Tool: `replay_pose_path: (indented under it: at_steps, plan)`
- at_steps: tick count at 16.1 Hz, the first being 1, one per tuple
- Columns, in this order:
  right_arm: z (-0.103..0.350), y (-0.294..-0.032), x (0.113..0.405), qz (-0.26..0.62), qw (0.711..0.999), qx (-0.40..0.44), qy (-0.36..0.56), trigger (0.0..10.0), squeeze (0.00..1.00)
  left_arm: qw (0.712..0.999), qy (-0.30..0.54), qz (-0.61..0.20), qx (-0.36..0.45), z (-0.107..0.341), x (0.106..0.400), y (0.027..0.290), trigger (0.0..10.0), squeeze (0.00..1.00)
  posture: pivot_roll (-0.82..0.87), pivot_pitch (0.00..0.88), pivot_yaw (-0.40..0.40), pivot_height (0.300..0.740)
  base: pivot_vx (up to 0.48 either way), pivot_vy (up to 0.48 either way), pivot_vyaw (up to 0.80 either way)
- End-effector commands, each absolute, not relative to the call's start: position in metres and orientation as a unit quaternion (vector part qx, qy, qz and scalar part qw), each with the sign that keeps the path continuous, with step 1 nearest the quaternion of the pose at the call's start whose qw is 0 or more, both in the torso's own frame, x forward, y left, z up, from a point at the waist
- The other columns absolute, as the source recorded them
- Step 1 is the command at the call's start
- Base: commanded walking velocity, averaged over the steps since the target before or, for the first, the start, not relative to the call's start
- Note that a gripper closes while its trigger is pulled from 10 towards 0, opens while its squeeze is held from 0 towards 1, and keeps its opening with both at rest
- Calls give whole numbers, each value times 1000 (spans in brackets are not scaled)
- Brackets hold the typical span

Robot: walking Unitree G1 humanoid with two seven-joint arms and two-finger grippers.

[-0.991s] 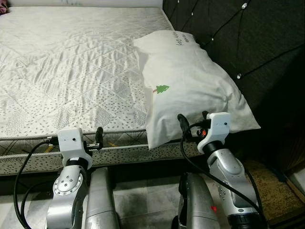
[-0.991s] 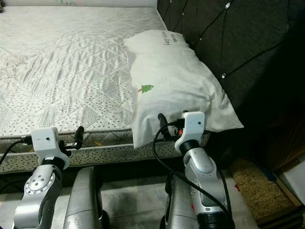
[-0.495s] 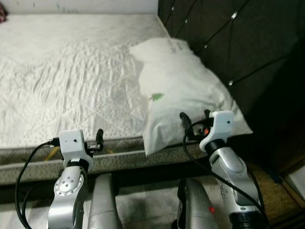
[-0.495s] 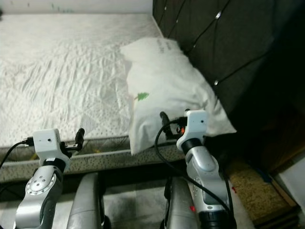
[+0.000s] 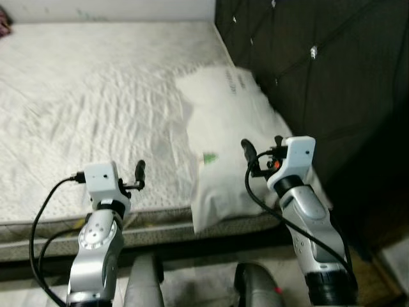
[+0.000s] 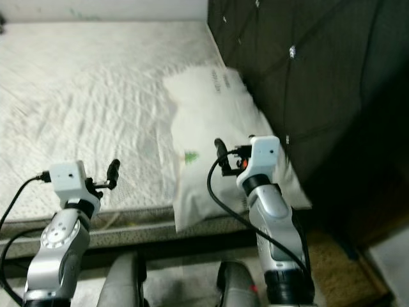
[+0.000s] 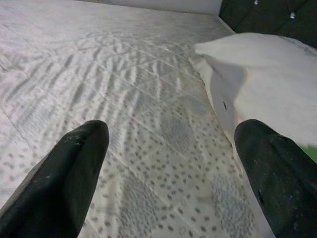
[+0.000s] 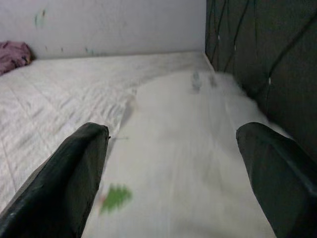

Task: Clean up the room

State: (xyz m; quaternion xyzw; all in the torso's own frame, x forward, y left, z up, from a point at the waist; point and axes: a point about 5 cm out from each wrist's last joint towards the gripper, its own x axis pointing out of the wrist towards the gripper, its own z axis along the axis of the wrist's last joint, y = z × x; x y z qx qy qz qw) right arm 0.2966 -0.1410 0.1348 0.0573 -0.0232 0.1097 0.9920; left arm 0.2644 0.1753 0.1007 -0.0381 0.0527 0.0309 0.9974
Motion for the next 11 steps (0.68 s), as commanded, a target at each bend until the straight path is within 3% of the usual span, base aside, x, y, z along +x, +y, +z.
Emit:
replay_pose_path:
  at_steps: [1, 3, 8, 11]
  plan:
    - [138, -145, 300, 100, 993, 60, -31, 10000, 0, 998, 45, 36, -29, 105, 269, 179, 10000, 0, 20, 0, -17, 718, 0, 0, 0]
    - [141, -146, 308, 94, 993, 58, -42, 10000, 0, 999, 33, 29, -11, 109, 281, 181, 10000, 0, 18, 0, -8, 740, 0, 0, 0]
    - [144, -148, 313, 80, 994, 60, -55, 10000, 0, 998, 19, 53, 14, 117, 297, 205, 10000, 0, 4, 0, 6, 740, 0, 0, 0]
    - [138, -153, 312, 63, 995, 62, -45, 10000, 0, 999, 21, 42, 13, 114, 298, 199, 10000, 0, 13, 0, 7, 740, 0, 0, 0]
